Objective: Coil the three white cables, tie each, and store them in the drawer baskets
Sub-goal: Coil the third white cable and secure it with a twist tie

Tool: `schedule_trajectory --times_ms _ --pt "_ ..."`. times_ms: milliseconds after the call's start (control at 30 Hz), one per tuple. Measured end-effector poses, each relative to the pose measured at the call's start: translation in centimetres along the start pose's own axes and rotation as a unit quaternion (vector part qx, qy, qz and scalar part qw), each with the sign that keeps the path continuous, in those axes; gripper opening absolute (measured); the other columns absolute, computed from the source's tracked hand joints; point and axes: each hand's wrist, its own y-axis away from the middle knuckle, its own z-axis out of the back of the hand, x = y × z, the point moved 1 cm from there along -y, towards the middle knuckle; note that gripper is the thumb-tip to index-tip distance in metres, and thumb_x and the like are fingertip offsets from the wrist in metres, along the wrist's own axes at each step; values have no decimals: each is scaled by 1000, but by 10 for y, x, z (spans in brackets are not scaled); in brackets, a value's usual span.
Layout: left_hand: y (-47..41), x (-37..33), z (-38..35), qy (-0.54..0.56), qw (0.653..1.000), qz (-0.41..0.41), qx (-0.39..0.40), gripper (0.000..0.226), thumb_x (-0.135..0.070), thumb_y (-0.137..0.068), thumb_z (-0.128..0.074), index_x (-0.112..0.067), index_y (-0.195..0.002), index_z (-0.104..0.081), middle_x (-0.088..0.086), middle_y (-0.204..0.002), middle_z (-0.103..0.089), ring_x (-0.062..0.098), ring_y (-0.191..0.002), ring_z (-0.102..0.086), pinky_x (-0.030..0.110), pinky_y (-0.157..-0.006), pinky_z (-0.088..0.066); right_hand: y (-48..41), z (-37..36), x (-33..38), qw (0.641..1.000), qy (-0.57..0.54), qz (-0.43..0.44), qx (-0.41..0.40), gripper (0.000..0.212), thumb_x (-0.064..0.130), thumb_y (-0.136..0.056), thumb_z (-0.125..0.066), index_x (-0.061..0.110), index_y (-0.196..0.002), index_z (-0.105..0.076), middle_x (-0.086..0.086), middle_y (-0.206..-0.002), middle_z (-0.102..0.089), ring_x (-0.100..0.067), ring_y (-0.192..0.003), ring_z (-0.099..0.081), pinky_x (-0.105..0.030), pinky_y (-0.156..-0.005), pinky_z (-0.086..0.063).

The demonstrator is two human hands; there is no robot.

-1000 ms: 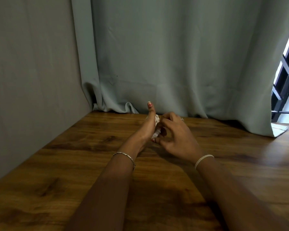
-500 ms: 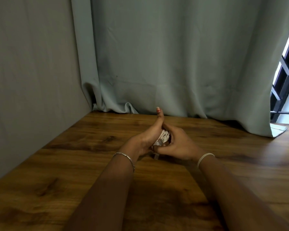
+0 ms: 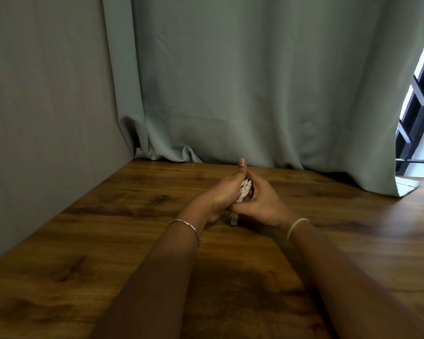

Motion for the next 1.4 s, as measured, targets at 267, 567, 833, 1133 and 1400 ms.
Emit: schedule_trajectory --times_ms 267,567,833,1133,1400 --pt "-1 -2 -5 -134 987 -34 -86 67 -63 -96 -25 -13 -115 -65 12 -111 -69 26 -103 -64 45 -98 -48 -6 3 -4 992 122 16 -26 50 4 -61 -84 11 -105 -61 -3 -90 -73 -15 -84 -71 -36 -75 -58" --pt "-2 -6 -5 -177 971 -38 -155 71 -61 -97 -26 -5 -96 -69 15 -97 -70 26 -91 -65 36 -84 -50 -4 -2 2 989 145 23 -30 50 5 -65 -84 16 -106 -57 3 -87 -71 -6 -78 -69 -21 -67 -55" --pt "-6 -2 1 -21 992 -7 -122 48 -55 -98 -39 -19 -81 -65 6 -87 -70 22 -83 -65 29 -68 -49 -5 -1 1 985 171 22 -28 53 17 -65 -82 17 -110 -56 5 -92 -70 -5 -82 -67 -28 -74 -56" --pt "-6 -2 3 -44 989 -19 -141 58 -65 -91 -41 -14 -88 -69 9 -90 -72 25 -83 -68 36 -76 -55 -7 0 0 986 161 12 -36 63 38 -53 -77 19 -109 -57 6 -94 -71 -6 -86 -67 -33 -78 -56" --pt "-3 -8 -2 -220 943 -82 -236 69 -62 -96 -31 -8 -71 -64 9 -75 -67 22 -72 -63 31 -64 -48 -6 -1 1 976 210 9 -51 52 25 -65 -83 13 -106 -54 4 -91 -67 -10 -79 -64 -31 -67 -54"
